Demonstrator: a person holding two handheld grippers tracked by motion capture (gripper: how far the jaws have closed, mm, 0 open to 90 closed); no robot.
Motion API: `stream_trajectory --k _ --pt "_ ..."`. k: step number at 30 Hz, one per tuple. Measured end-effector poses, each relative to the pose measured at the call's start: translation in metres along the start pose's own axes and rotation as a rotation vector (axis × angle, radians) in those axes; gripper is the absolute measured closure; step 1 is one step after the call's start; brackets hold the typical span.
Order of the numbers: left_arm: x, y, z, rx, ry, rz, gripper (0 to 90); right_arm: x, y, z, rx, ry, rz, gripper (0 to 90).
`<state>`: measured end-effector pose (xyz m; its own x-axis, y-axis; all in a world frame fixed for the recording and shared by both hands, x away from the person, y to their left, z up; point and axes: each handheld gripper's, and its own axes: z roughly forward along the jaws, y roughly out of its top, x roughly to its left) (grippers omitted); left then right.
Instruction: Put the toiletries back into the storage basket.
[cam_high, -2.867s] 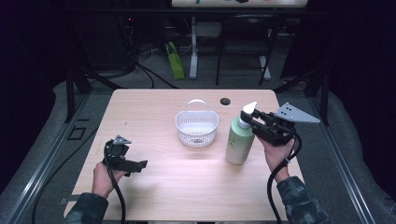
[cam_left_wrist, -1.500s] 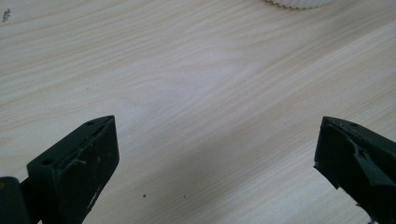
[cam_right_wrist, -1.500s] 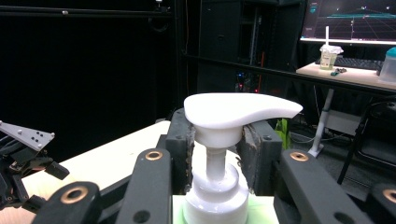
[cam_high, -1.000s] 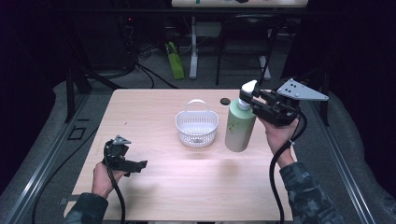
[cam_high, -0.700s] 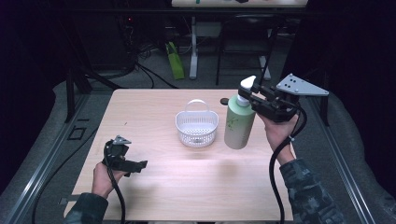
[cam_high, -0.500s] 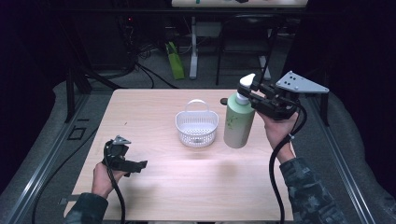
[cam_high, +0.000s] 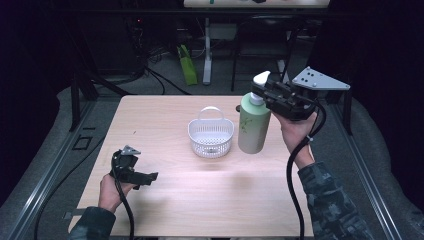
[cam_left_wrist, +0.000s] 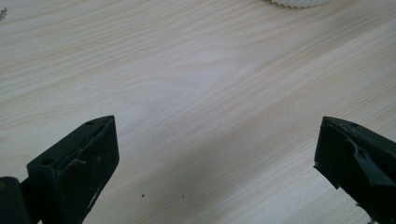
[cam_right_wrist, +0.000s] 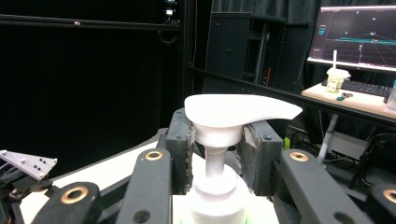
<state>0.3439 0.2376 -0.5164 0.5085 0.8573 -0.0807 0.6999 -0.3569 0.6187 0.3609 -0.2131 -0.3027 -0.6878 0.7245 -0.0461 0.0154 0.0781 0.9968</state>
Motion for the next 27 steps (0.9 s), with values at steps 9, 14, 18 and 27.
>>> stream_trajectory --k 9,14,18,27 --pt "0.000 0.000 0.000 0.005 -0.005 -0.002 0.0 0.001 0.008 0.010 0.002 0.010 -0.004 67.0" --pt "0.000 0.000 0.000 0.004 -0.005 -0.003 0.0 0.001 0.011 0.016 0.001 0.014 -0.006 67.0" --pt "0.000 0.000 0.000 0.005 -0.007 -0.003 0.0 0.001 0.014 0.021 0.001 0.015 -0.011 67.0" --pt "-0.001 0.000 0.001 0.006 -0.011 -0.001 0.0 0.003 0.018 0.034 0.004 0.018 -0.011 67.0"
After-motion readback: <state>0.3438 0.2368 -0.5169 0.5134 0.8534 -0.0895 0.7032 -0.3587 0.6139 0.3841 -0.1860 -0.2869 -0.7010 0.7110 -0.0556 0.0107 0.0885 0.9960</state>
